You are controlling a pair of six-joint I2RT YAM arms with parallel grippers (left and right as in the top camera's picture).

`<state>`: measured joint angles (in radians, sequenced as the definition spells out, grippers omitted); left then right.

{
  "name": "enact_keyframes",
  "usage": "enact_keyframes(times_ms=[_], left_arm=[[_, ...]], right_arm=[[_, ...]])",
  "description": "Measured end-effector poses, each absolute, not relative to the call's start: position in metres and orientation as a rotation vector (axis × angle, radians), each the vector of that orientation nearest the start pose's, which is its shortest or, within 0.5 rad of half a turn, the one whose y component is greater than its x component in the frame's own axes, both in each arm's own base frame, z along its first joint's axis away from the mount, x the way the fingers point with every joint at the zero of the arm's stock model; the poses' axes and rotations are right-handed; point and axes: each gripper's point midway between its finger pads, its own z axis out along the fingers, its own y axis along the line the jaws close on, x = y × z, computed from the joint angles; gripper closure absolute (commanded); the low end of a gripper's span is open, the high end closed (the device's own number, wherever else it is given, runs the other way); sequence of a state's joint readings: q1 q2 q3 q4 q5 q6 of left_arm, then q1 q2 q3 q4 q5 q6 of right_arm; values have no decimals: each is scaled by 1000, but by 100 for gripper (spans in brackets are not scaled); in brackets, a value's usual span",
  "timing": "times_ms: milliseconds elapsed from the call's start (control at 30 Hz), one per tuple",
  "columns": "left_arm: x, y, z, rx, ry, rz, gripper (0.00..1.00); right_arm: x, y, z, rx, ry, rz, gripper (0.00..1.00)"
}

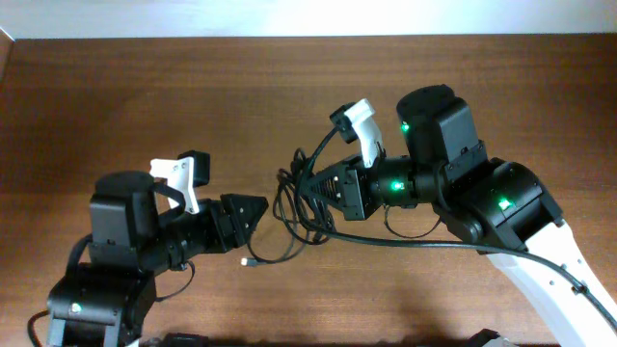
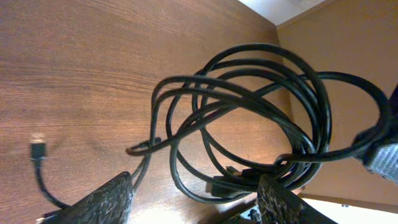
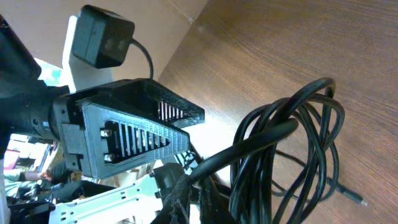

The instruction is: Untangle cables

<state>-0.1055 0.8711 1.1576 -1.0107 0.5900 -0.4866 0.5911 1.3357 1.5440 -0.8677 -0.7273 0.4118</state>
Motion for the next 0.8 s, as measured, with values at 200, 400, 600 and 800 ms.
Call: enact_keyframes(times_ms=[200, 400, 600, 800], left_arm=[[220, -120, 298, -172, 2345, -1002, 43], [216, -123, 297, -504, 2379, -1154, 59], [211, -123, 292, -670, 2405, -1201, 58], [210, -123, 292, -680, 2408, -1203, 50]], right_arm=[[221, 290, 356, -676, 2276, 1326, 96], [190, 322, 356, -925, 2152, 1239, 96], [196, 329, 368, -931, 2067, 1234, 96], [199, 315, 347, -887, 2192, 1127, 33]])
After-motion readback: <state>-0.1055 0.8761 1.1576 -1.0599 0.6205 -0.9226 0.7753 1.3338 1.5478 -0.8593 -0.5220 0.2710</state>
